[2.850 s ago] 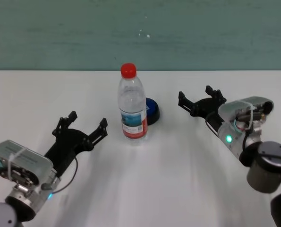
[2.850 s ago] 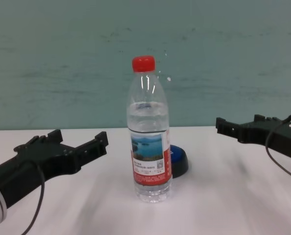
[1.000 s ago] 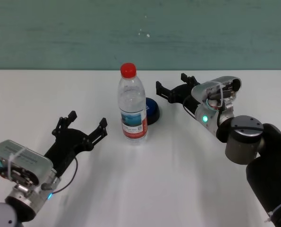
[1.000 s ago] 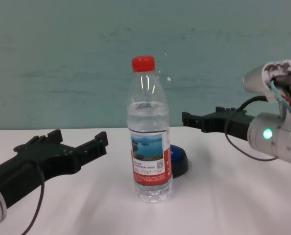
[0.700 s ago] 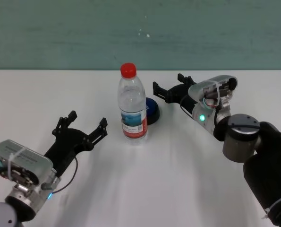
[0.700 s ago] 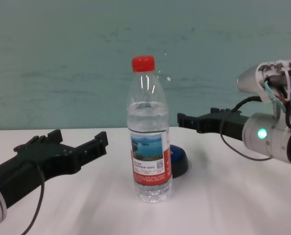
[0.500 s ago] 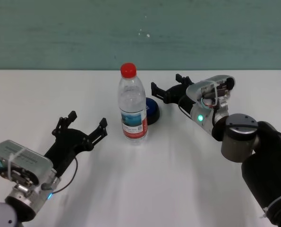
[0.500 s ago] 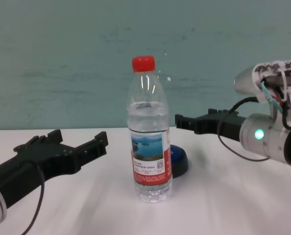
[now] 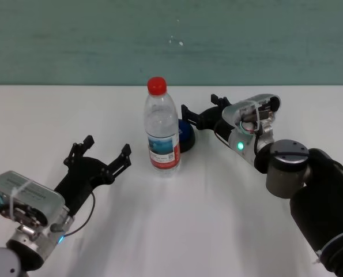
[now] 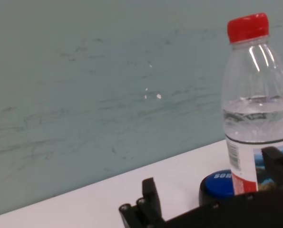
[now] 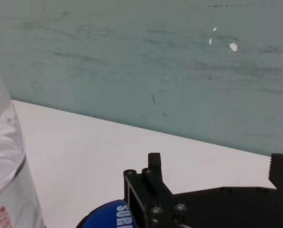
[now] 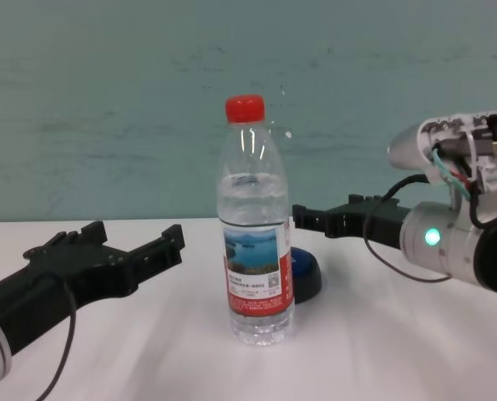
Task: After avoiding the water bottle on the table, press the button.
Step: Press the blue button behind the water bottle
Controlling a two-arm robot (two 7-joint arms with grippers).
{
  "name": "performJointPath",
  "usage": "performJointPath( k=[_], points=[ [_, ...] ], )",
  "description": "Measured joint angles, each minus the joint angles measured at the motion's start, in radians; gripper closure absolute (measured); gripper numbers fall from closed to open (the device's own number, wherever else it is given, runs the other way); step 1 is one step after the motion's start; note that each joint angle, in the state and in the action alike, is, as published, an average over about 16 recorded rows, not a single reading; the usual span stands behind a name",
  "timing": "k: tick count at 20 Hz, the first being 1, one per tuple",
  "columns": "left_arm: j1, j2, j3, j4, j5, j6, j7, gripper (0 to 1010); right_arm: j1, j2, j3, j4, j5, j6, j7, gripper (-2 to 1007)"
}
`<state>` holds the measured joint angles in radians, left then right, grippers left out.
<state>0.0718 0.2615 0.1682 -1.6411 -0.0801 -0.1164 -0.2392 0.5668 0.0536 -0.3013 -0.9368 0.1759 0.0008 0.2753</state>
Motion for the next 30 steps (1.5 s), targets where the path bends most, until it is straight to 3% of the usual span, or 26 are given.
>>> performJointPath(
  k=[14,20,25,30],
  points=[
    [0.0,0.0,0.0,0.0,0.0,0.0,0.0,0,0.079,-0.035,-0.001,0.181,-0.029,-0.046,0.001,1],
    [0.0,0.0,0.0,0.0,0.0,0.0,0.0,0,0.101,-0.046,0.005,0.232,-0.038,-0.059,0.005,1],
    [0.0,0.0,0.0,0.0,0.0,0.0,0.0,0,0.093,-0.046,0.012,0.219,-0.039,-0.052,0.009,1],
    [0.0,0.0,0.0,0.0,0.0,0.0,0.0,0,0.057,-0.036,0.02,0.149,-0.033,-0.031,0.01,1]
  ],
)
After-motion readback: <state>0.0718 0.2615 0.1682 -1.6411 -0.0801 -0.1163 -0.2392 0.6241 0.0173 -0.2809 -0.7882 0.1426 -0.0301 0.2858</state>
